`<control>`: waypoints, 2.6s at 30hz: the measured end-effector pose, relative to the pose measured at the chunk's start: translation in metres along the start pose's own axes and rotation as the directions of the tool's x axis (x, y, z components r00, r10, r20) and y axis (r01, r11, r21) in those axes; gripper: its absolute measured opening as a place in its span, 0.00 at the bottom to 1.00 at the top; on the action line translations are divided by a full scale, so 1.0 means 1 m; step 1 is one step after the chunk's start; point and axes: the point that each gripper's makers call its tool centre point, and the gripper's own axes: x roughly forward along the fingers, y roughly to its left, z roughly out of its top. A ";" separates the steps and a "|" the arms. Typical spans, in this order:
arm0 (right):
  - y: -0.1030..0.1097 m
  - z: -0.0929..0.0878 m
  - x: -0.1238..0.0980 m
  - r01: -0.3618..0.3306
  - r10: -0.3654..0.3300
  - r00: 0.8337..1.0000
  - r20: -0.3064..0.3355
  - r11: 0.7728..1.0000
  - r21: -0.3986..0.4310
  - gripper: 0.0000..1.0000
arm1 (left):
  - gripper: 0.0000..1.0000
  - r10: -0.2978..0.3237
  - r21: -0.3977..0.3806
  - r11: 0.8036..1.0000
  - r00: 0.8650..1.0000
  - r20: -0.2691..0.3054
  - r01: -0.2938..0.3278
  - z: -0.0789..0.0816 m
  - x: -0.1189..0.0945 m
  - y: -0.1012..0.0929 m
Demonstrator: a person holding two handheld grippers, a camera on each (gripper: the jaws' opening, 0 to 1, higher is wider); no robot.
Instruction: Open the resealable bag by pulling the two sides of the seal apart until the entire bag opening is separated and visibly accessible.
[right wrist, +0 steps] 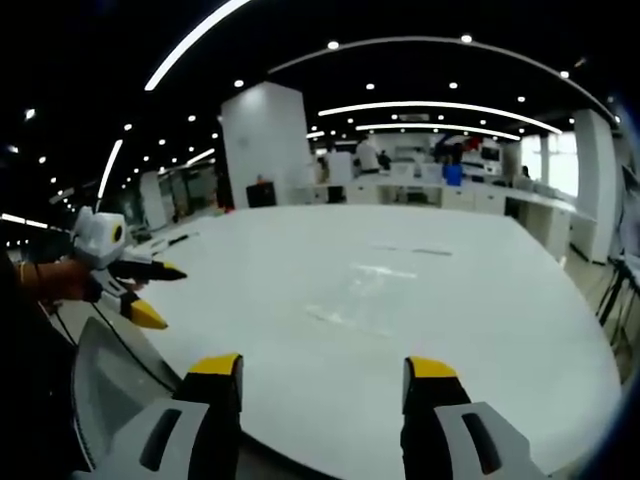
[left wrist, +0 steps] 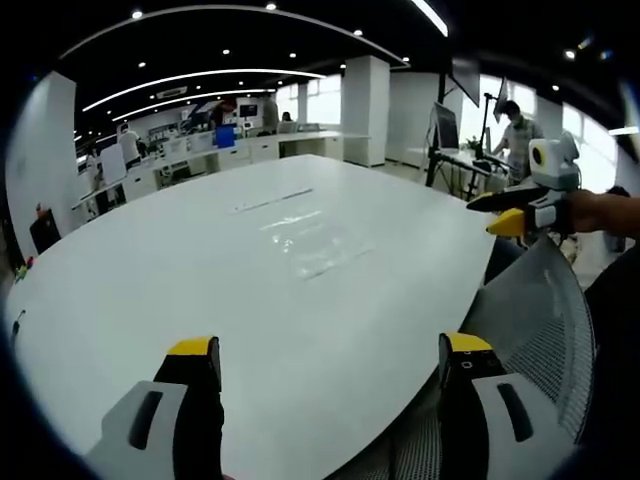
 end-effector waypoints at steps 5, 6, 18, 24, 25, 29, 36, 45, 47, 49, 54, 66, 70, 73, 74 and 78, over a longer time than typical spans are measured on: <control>0.000 -0.001 0.002 0.004 -0.004 1.000 -0.003 1.000 0.004 0.63 | 0.88 0.009 -0.012 1.000 1.000 -0.008 -0.009 -0.004 -0.001 0.003; 0.000 0.000 0.003 0.003 -0.003 1.000 -0.002 1.000 0.002 0.63 | 0.88 0.009 -0.013 1.000 1.000 -0.006 -0.010 -0.004 -0.001 0.004; 0.000 -0.001 0.002 -0.001 0.001 1.000 -0.009 1.000 -0.004 0.62 | 0.87 0.006 -0.013 1.000 1.000 -0.014 -0.006 -0.005 0.000 0.003; 0.000 -0.002 0.002 -0.005 0.005 1.000 -0.016 1.000 -0.006 0.62 | 0.86 0.007 -0.013 1.000 1.000 -0.015 -0.007 -0.005 0.001 0.005; 0.000 -0.002 0.002 -0.005 0.005 1.000 -0.017 1.000 -0.006 0.62 | 0.86 0.007 -0.013 1.000 1.000 -0.016 -0.007 -0.005 0.001 0.005; 0.000 -0.003 0.002 -0.006 0.006 1.000 -0.018 1.000 -0.003 0.62 | 0.86 0.007 -0.003 1.000 1.000 -0.029 -0.007 -0.007 0.001 0.005; 0.000 -0.004 0.004 -0.002 0.002 1.000 -0.020 1.000 -0.004 0.63 | 0.86 0.002 0.024 1.000 0.999 -0.048 0.000 -0.008 0.006 0.007; -0.001 -0.007 0.004 -0.003 0.003 1.000 -0.026 1.000 0.005 0.63 | 0.84 0.006 0.043 0.999 0.999 -0.047 -0.004 -0.001 0.013 0.016; -0.001 -0.007 0.004 -0.002 0.002 1.000 -0.027 1.000 0.006 0.63 | 0.84 0.003 0.049 0.999 0.999 -0.051 -0.001 -0.001 0.014 0.017; -0.002 -0.007 0.003 -0.001 0.001 1.000 -0.029 1.000 0.006 0.63 | 0.84 0.000 0.059 0.998 0.999 -0.054 0.003 0.000 0.016 0.017; -0.004 -0.008 0.002 0.004 -0.003 1.000 -0.030 1.000 0.009 0.63 | 0.83 -0.010 0.078 0.997 0.998 -0.063 0.015 0.001 0.022 0.020; -0.002 -0.013 0.002 0.004 -0.003 0.999 -0.041 1.000 0.021 0.62 | 0.80 -0.036 0.150 0.988 0.996 -0.079 0.048 0.009 0.039 0.026; -0.002 -0.014 0.003 0.003 -0.002 0.999 -0.043 1.000 0.022 0.62 | 0.79 -0.045 0.156 0.986 0.995 -0.092 0.059 0.006 0.046 0.027; -0.002 -0.016 0.003 0.005 -0.004 0.999 -0.048 1.000 0.028 0.62 | 0.75 -0.047 0.158 0.985 0.993 -0.106 0.063 0.005 0.052 0.028; -0.002 -0.017 0.003 0.006 -0.005 0.999 -0.050 1.000 0.028 0.62 | 0.74 -0.044 0.159 0.985 0.993 -0.109 0.061 0.005 0.054 0.029; -0.002 -0.017 0.003 0.005 -0.003 0.999 -0.053 1.000 0.030 0.62 | 0.72 -0.046 0.167 0.984 0.992 -0.116 0.065 0.006 0.062 0.031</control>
